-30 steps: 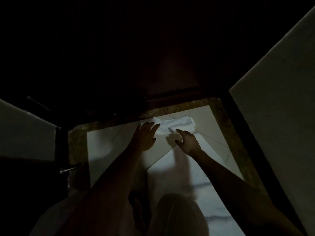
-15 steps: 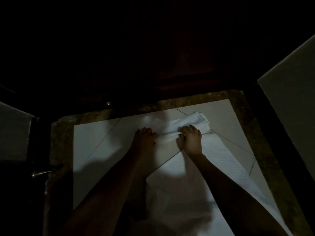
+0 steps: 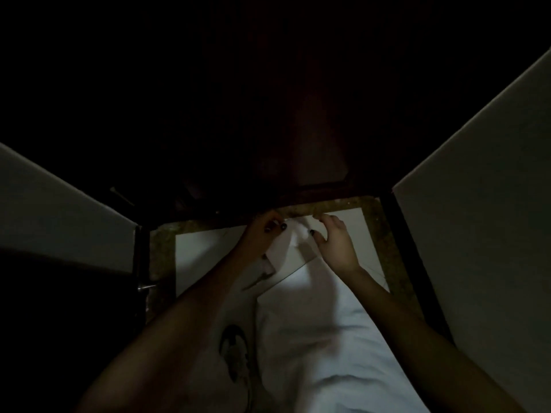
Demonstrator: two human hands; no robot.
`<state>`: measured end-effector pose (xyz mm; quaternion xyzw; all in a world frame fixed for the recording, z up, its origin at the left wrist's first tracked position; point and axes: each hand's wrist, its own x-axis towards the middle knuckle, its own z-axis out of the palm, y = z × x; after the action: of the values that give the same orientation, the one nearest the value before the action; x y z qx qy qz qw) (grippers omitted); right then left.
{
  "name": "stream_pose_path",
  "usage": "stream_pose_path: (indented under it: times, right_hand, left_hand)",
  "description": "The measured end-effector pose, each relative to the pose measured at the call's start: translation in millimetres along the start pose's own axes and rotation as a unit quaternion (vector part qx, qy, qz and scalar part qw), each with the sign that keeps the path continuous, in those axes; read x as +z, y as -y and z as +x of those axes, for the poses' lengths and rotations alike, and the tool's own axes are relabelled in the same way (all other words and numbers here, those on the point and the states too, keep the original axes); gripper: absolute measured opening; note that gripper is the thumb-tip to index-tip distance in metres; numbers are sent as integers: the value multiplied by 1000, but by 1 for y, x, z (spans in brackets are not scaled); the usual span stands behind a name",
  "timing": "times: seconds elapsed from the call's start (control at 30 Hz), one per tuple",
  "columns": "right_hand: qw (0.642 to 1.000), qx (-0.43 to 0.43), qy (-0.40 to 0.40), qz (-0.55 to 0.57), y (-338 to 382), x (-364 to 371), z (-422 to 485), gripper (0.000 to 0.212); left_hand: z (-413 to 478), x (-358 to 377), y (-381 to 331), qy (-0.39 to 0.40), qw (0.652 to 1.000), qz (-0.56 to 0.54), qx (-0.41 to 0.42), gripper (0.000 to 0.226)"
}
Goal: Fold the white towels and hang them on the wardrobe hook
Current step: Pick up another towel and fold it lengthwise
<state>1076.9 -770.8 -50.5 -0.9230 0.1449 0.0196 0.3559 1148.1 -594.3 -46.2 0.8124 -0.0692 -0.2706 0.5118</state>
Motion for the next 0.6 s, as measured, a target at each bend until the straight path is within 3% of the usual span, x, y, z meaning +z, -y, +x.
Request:
stream_pose_path:
  times: [0.1, 0.2, 0.3, 0.5, 0.6]
  right_hand:
    - [995, 8, 32, 95, 57, -49, -27, 18]
    - [982, 10, 60, 177, 112, -94, -59, 23]
    - [979, -7, 77, 187, 158, -138, -87, 37]
    - [983, -101, -3, 155, 239, -231, -146, 24]
    - [974, -148, -23, 170, 294, -286, -187, 15]
  left_hand:
    - [-31, -17, -71, -41, 996, -84, -10, 3]
    - [-65, -36, -130, -109, 983, -145, -27, 5]
    - [-106, -59, -186, -173, 970, -166, -41, 5]
    - [-234, -116, -300, -247, 947, -206, 19, 13]
    - [-315, -145, -350, -226, 954, -196, 37, 17]
